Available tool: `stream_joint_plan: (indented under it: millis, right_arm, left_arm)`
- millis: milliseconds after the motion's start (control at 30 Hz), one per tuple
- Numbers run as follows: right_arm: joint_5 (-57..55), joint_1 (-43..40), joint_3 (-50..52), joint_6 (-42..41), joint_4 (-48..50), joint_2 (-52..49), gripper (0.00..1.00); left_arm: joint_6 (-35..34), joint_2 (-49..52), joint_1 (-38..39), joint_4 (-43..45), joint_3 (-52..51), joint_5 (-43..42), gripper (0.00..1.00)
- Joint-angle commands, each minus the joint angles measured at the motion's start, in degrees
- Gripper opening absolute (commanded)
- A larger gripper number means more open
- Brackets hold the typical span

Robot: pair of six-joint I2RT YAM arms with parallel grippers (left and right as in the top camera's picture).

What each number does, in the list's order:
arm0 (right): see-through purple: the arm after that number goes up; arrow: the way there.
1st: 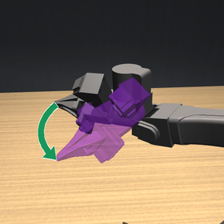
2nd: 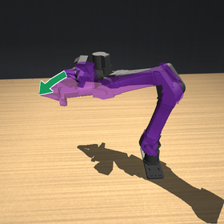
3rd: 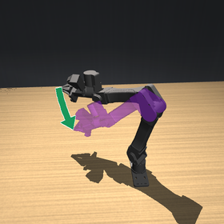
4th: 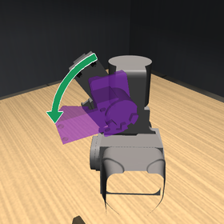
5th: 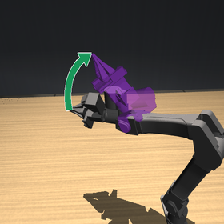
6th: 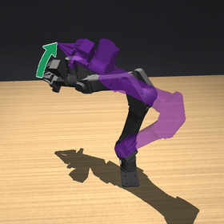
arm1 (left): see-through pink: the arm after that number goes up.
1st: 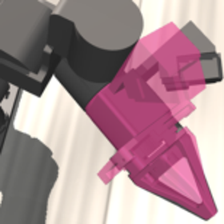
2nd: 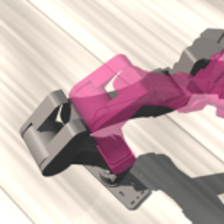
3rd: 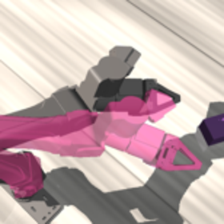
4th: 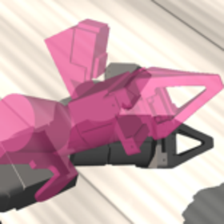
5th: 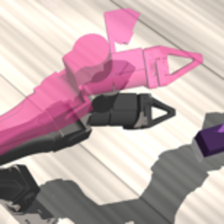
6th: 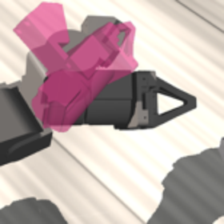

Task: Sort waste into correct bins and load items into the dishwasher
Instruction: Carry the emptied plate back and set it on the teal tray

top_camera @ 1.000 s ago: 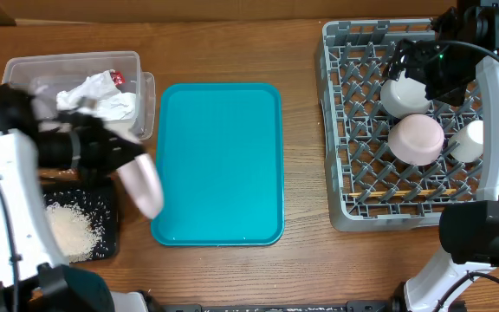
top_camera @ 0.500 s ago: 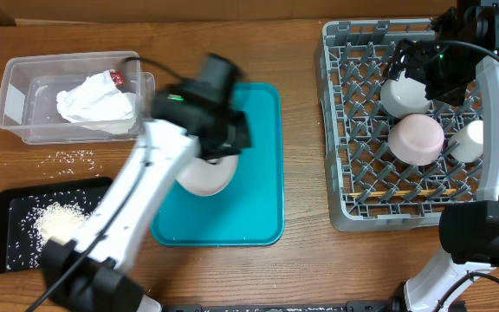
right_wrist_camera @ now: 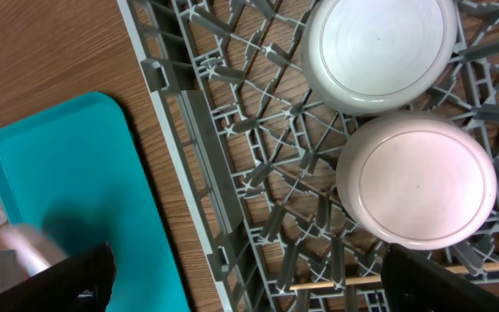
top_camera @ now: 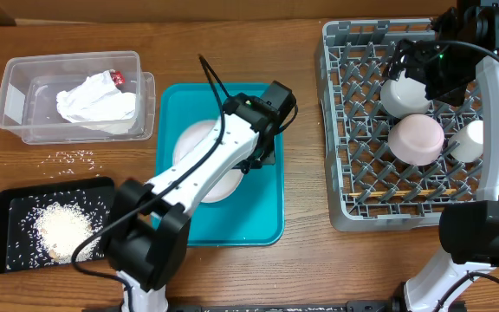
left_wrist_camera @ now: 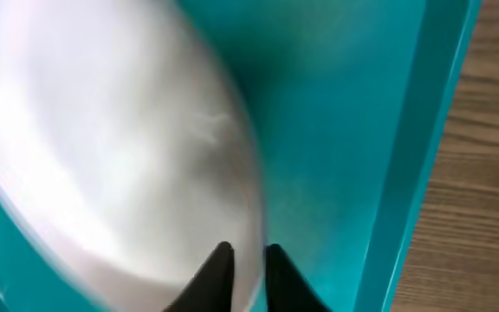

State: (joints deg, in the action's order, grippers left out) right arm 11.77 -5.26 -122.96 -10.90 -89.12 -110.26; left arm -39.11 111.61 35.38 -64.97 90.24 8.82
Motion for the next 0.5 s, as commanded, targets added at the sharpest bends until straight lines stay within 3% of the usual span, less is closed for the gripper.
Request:
stream_joint_plan:
  millis: [0,233,467]
  right_arm:
    - [0.26,-0.13,-1.18,-0.22,0.28,1.81,1.0]
    - [0.26,-0.13,-1.18,-0.24,0.28,1.81,1.0]
    - [0.26,-0.13,-1.18,-0.22,1.88,1.81,1.0]
  left_arm:
    - [2.49,0.87,-0.11,-0.44,0.2,-4.5,0.21]
    - [3.13,0.66,-2.03,-7.98,7.02,-4.33,0.2]
    - [3.15,-1.49,-12.11,-22.08,22.38,-3.96,0.2]
